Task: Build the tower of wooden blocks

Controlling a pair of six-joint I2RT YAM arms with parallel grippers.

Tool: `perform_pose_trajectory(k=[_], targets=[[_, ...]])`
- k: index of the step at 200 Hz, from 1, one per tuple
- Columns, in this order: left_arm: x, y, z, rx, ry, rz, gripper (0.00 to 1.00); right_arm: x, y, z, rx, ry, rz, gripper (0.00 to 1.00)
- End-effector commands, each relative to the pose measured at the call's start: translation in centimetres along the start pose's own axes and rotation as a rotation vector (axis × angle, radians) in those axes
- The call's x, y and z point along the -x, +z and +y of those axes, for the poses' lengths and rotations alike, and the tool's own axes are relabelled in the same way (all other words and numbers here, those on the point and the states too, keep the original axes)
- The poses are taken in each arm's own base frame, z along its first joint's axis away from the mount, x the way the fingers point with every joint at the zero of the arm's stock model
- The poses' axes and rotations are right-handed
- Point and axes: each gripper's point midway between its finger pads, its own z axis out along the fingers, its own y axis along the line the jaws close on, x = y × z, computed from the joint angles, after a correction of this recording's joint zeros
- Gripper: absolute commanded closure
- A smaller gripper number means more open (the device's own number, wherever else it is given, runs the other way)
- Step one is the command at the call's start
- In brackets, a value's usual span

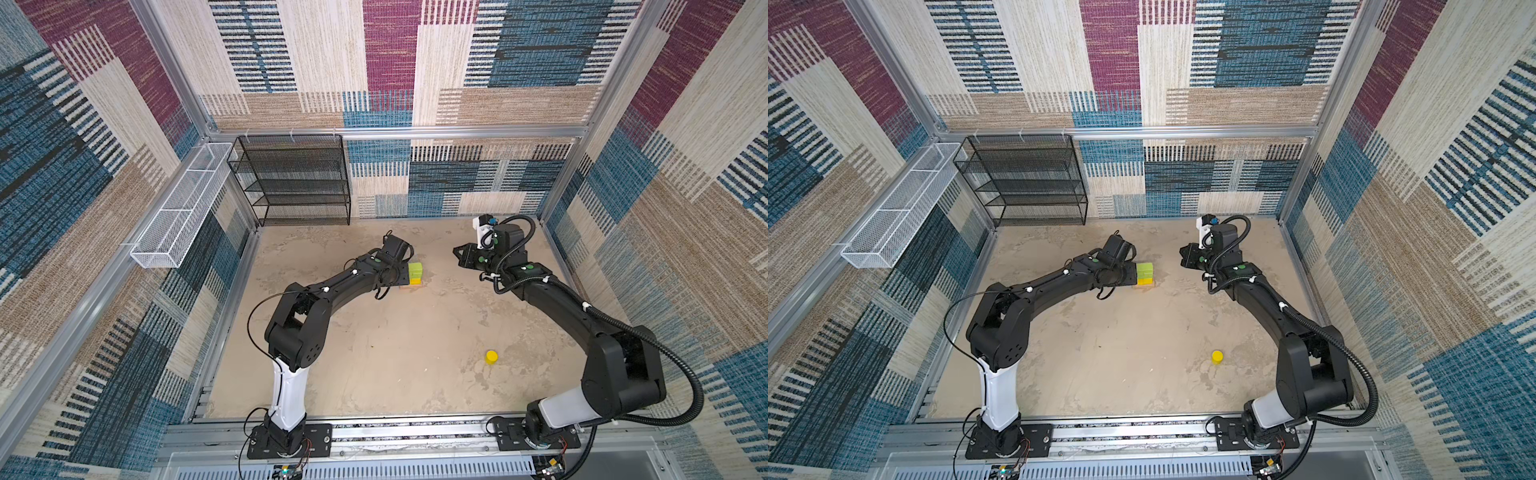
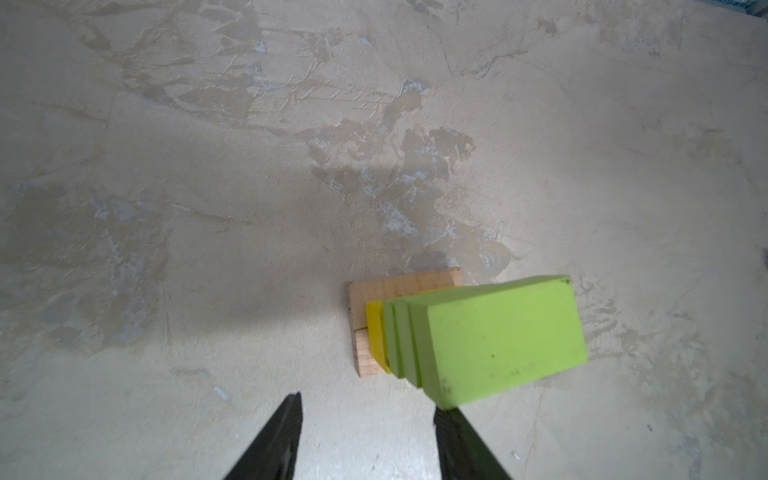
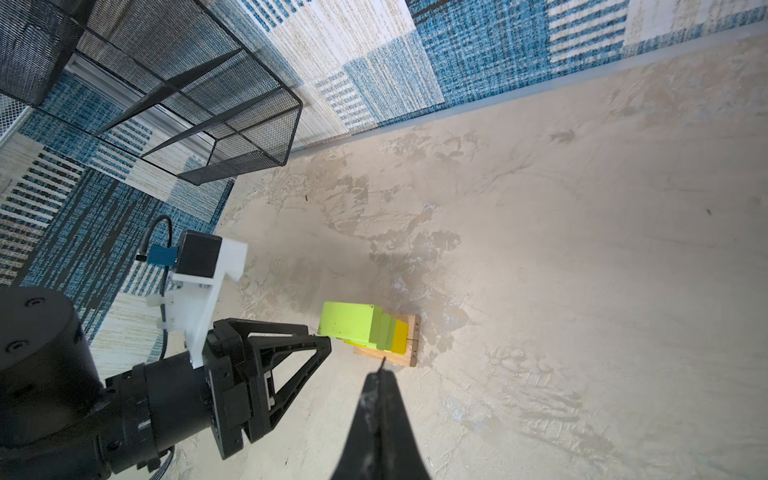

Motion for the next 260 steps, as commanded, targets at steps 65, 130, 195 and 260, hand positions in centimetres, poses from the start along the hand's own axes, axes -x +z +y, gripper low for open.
perform_pose_trajectory(k=[65,130,195,260], targets=[[0.0,-0.1,-0.3,-0.022,-0.020,0.006,0.45,0.6,-0.1,0.6,0.026,0.001,-0.017,0.97],[-0.4,-0.5,-0.6,-0.050,-0.020,0.010,0.45,0.5,0.0,0.6,0.033,0.003,-0.013,0.97],[-0.2,-2.7,-0.7,-0.085,-0.027,-0.022,0.45,0.6,-0.2,0.8,0.033,0.002,-0.013,0.96],[1.0,-7.8,0.5,-0.092,-0.030,-0.149,0.45,0.3,-0.5,0.4,0.001,0.000,0.006,0.82]])
